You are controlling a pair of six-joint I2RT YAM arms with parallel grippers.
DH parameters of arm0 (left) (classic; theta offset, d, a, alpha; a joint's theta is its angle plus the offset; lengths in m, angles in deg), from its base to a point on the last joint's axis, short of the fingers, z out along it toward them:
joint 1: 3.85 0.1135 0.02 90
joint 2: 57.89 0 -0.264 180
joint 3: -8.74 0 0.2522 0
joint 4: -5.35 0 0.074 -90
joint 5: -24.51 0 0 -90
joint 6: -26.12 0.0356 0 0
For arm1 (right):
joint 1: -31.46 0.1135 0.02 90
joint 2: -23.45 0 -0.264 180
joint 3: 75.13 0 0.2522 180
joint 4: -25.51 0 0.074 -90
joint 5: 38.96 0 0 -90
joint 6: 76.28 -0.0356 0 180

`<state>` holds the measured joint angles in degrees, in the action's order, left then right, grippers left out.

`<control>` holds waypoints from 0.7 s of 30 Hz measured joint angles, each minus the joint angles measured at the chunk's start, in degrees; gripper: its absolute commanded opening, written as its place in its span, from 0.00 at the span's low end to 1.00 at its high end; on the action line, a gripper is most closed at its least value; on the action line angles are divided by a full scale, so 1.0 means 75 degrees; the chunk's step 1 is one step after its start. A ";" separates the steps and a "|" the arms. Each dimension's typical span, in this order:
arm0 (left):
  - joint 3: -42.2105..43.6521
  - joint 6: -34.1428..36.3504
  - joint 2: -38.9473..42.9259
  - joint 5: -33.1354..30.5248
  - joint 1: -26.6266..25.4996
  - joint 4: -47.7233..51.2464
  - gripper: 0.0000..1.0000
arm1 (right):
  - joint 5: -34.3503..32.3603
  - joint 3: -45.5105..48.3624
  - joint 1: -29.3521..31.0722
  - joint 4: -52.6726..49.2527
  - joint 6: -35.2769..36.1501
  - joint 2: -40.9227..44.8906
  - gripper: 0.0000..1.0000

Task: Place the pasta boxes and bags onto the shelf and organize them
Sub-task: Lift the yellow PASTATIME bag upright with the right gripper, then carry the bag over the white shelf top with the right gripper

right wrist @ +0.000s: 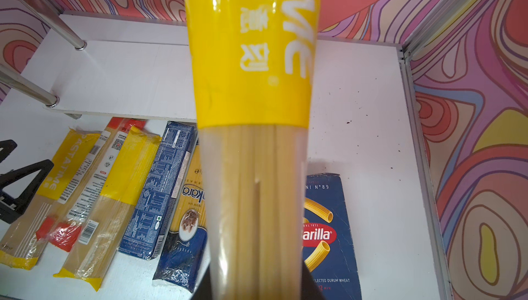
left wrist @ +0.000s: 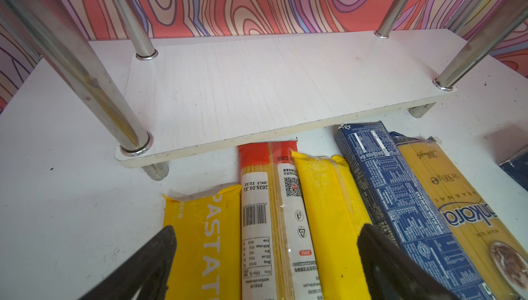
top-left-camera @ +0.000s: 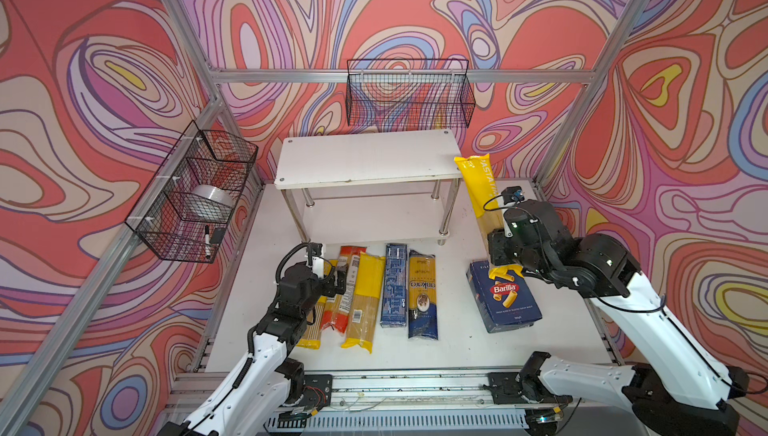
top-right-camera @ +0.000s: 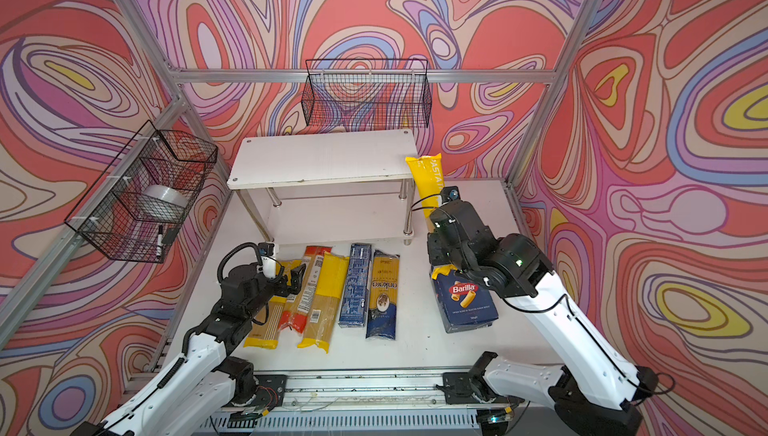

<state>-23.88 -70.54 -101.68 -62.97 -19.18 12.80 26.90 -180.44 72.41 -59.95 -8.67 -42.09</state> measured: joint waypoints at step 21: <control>0.0000 0.0003 0.0181 0.0003 0.0000 -0.0015 1.00 | 0.0460 -0.3506 -0.0268 -0.0831 0.0807 -0.2352 0.00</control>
<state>-23.88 -70.52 -100.32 -62.95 -19.18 12.69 30.36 -206.74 70.40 -66.18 -2.62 -59.72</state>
